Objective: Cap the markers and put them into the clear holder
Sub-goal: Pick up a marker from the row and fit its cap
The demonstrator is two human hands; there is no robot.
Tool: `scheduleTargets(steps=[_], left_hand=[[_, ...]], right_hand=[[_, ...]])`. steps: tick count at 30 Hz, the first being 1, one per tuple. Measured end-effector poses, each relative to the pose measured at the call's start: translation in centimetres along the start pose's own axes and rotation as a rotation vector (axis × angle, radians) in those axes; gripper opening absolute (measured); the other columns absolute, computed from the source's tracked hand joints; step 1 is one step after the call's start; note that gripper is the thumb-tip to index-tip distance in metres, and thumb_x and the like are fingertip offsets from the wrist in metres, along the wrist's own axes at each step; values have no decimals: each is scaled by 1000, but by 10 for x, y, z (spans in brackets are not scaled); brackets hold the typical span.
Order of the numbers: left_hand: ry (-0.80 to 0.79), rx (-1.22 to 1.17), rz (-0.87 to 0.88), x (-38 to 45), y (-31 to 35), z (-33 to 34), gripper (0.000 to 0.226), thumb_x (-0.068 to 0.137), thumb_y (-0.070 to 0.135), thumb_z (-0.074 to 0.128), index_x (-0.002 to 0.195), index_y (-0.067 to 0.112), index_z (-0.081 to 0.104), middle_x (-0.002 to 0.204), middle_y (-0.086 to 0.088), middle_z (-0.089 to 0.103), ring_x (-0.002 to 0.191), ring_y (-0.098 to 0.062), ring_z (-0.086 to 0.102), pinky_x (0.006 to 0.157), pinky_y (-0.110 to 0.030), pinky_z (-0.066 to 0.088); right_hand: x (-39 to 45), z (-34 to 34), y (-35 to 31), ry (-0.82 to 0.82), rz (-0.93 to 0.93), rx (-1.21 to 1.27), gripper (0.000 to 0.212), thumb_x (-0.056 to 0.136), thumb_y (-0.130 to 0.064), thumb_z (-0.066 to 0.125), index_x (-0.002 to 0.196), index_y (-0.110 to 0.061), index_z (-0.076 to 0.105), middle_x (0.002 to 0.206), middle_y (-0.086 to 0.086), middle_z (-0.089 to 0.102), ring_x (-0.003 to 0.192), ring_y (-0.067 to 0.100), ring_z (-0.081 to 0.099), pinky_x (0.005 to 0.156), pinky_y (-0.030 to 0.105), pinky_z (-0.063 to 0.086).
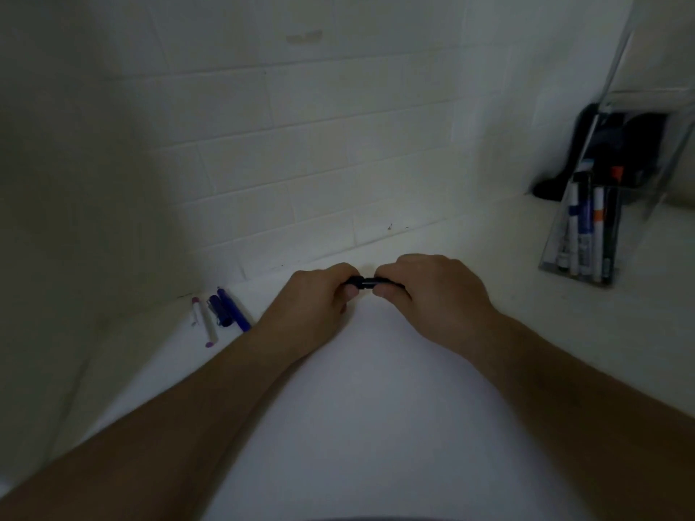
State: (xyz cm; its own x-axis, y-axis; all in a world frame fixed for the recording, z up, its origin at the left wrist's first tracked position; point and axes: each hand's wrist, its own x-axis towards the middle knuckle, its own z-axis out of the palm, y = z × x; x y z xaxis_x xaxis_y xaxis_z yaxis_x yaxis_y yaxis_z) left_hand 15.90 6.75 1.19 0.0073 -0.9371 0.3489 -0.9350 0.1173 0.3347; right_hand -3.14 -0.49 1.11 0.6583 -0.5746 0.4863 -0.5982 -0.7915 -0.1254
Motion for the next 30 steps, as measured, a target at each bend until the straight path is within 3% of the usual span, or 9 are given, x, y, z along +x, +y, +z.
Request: scheduleTargets(steps=[7, 10, 13, 16, 18, 21, 24, 27, 30], left_hand=[[21, -6, 19, -2, -1, 5, 20, 102, 25, 50, 106, 22, 69, 72, 7, 64, 63, -9, 55, 65, -29, 45], [47, -2, 41, -2, 0, 5, 20, 102, 23, 51, 104, 20, 71, 75, 6, 66, 62, -7, 54, 62, -21, 41], [52, -9, 43, -1, 1, 6, 20, 101, 25, 52, 105, 20, 71, 80, 4, 71, 66, -8, 58, 65, -24, 44], [39, -40, 30, 2, 6, 8, 21, 101, 28, 52, 107, 19, 70, 84, 3, 72, 71, -11, 61, 72, -32, 49], [38, -52, 34, 4, 10, 9, 21, 100, 27, 53, 109, 19, 70, 87, 2, 73, 76, -14, 63, 75, -35, 50], [55, -131, 42, 4, 14, 8, 24, 99, 18, 54, 119, 23, 65, 94, 11, 73, 82, -7, 64, 79, -22, 49], [88, -221, 88, 0, 17, 7, 46, 97, 15, 55, 139, 31, 44, 107, 18, 67, 87, -2, 62, 82, -22, 50], [90, -179, 220, -4, 23, 13, 60, 94, 22, 58, 146, 38, 32, 117, 15, 57, 96, -5, 57, 85, -28, 50], [70, 4, 520, -9, 40, 24, 52, 96, 23, 53, 145, 34, 41, 126, 5, 57, 108, -16, 55, 91, -34, 49]], right_hand=[[-1, 1, 0, -16, -17, -31, 33, 99, -51, 40, 103, -32, 67, 82, -5, 56, 75, 18, 58, 59, 32, 43], [-2, 2, -1, -18, -7, -28, 40, 95, -54, 33, 104, -35, 67, 82, -6, 57, 75, 17, 59, 59, 31, 40], [-2, 3, -3, -26, 12, -17, 32, 100, -50, 40, 104, -33, 67, 83, -5, 57, 77, 18, 59, 62, 33, 43], [0, 2, -7, -15, 82, -49, 26, 102, -50, 42, 105, -36, 63, 86, -11, 57, 90, 17, 56, 81, 39, 45], [0, -2, -6, -9, 99, -113, 24, 101, -52, 41, 110, -42, 61, 91, -14, 61, 99, 17, 53, 93, 48, 38], [-1, -9, -1, -8, 107, -150, 19, 101, -47, 45, 110, -40, 60, 83, -12, 59, 95, 20, 54, 77, 38, 33], [0, -22, 7, -2, 199, -60, 18, 102, -43, 46, 113, -38, 59, 83, -11, 54, 94, 21, 49, 78, 38, 37], [1, -55, 22, 212, 264, 188, 12, 99, -33, 55, 109, -30, 60, 78, -8, 57, 73, 15, 55, 66, 30, 39], [-7, -106, 44, 464, 337, 260, 9, 100, -26, 57, 109, -24, 56, 74, -15, 52, 62, -1, 51, 57, 15, 36]])
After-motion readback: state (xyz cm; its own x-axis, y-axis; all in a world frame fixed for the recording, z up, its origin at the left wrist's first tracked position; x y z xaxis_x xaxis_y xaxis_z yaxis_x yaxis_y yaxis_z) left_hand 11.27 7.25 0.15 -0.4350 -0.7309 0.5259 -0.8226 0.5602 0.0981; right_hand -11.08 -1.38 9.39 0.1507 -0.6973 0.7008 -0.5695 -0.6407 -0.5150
